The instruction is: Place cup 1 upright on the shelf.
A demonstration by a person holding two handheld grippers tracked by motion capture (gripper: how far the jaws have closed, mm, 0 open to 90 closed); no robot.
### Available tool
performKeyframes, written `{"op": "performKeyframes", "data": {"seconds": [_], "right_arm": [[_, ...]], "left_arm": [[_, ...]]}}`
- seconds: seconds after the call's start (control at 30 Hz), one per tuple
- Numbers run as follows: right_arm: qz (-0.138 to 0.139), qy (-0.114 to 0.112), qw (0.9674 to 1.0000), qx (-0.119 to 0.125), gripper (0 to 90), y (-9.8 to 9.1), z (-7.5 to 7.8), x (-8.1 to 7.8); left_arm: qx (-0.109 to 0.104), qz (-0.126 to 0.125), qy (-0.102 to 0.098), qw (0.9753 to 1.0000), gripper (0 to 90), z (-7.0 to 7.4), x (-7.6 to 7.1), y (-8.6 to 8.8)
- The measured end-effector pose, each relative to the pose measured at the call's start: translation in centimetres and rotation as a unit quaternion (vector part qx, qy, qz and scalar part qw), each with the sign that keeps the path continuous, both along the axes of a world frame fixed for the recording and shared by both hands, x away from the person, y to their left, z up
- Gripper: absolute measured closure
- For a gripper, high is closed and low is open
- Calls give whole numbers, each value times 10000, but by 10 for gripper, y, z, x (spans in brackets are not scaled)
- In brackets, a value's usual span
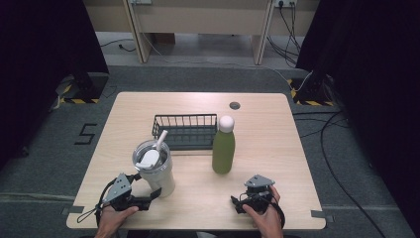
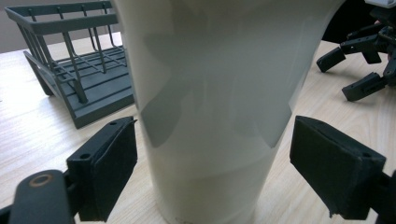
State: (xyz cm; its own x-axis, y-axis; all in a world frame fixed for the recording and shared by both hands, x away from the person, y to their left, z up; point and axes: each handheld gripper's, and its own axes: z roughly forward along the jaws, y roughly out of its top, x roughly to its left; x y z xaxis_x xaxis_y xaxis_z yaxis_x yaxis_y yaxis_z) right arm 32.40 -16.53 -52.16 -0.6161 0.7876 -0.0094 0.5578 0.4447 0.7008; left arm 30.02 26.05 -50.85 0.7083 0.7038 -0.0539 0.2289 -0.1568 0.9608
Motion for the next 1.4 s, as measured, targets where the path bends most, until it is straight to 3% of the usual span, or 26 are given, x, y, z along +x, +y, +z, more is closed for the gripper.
{"op": "performKeyframes", "data": {"seconds": [0.47, 0.87, 1.4], "right_arm": [[5, -4, 10000, -2, 4, 0, 0, 0], [34, 7, 10000, 10, 4, 1, 0, 0], [79, -6, 10000, -5, 4, 1, 0, 1]], "left_arm": [[-96, 88, -13, 9999, 108, -2, 9, -10], [-20, 127, -139, 9998, 86, -2, 17, -19], [-223, 117, -257, 9994, 88, -5, 22, -24]]}}
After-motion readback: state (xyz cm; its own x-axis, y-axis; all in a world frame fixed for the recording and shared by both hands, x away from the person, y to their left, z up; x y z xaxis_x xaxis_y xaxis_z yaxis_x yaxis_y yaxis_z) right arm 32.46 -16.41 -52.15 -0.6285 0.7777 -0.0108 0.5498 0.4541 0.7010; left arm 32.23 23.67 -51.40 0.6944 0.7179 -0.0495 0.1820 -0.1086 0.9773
